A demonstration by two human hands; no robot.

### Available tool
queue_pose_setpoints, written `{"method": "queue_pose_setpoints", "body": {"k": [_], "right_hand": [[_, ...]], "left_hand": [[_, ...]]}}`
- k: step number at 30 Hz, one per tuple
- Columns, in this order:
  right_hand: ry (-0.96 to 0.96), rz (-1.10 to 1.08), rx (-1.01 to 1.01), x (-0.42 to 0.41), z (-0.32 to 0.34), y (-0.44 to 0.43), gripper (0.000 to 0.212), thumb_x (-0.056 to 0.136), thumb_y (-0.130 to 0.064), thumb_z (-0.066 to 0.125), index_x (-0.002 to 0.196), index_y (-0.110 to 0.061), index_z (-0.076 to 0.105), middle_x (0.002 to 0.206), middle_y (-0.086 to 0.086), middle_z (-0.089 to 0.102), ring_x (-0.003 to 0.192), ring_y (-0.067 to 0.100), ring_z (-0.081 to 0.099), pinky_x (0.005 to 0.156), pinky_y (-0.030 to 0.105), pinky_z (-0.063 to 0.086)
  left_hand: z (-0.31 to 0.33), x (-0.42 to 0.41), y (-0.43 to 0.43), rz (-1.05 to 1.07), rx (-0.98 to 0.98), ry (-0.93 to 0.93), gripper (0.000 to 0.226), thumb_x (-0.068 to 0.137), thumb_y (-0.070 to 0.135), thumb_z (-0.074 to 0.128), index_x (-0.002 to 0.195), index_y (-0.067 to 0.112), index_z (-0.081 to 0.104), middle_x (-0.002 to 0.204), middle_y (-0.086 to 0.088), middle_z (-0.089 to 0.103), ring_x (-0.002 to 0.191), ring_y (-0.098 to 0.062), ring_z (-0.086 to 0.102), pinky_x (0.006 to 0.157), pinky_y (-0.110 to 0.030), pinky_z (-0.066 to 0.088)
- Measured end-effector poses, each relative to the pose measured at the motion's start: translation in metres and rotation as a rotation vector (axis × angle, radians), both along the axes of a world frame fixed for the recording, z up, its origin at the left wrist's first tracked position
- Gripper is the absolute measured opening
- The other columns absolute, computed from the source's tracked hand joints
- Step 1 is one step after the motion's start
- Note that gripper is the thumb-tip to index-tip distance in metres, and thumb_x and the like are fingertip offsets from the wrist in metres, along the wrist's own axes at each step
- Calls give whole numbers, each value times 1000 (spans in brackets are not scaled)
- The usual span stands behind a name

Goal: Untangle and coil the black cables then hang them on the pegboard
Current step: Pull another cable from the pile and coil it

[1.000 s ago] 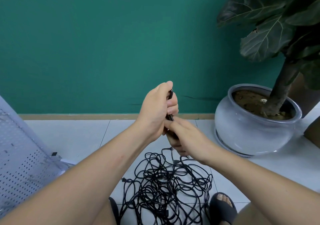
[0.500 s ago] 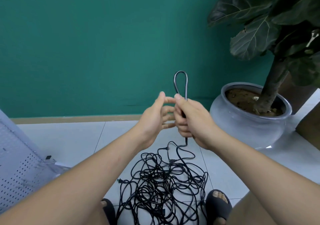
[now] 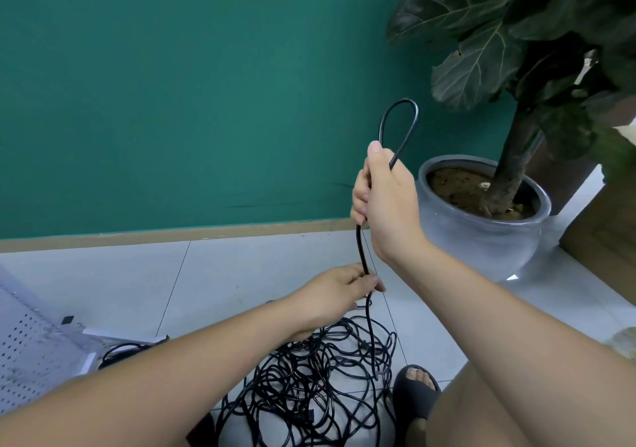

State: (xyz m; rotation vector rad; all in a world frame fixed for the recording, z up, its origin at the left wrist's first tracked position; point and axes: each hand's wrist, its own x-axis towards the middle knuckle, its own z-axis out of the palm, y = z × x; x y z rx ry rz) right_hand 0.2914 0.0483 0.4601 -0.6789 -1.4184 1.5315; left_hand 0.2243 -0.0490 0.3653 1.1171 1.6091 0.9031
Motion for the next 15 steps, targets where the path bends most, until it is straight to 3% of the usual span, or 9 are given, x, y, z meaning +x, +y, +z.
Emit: {"method": "queue_pose_setpoints", "body": {"k": [2,5,7,9,12,15], "right_hand": [[-14,-35,59,-2,-2,5,43,116,-38,43,89,-6,33,66,4,28,56,20,19,53,38,17],[-95,-89,218,-3,-7,19,42,115,-42,45,77,-27,34,64,-6,34,54,15,28,52,33,27],[-209,-159,347,-1,-10,27,41,114,-45,45,76,-34,35,65,-8,39,59,16,35,57,38,32],[-311,-223,453,3,-14,36,40,115,-43,44,83,-21,36,69,-2,41,62,17,37,60,40,34],[-432,-244,538,9,-19,51,40,115,-41,43,90,-9,39,70,3,43,61,18,36,59,41,31],[-563,-249,586,15,-21,65,40,115,-40,43,91,-9,38,68,3,42,60,21,36,57,40,25]], "left_hand": [[0,4,-1,-16,-32,-90,33,114,45,43,111,23,68,126,-2,77,124,-19,69,112,-37,51],[6,9,-6,-51,-57,-117,35,117,42,34,112,18,60,109,-10,82,94,-16,78,89,-31,53],[9,9,-10,-43,-46,-35,36,117,36,35,115,11,60,91,-14,80,81,-17,74,81,-31,53],[10,5,-14,-18,-38,24,30,116,31,41,114,9,62,75,-8,73,77,-22,76,74,-32,53],[17,-7,-18,-21,-13,272,22,112,31,51,108,14,64,73,-6,72,67,-15,77,60,-27,48],[27,-26,-22,-11,19,509,22,109,30,57,102,13,69,77,-9,76,49,-1,65,43,-20,39]]}}
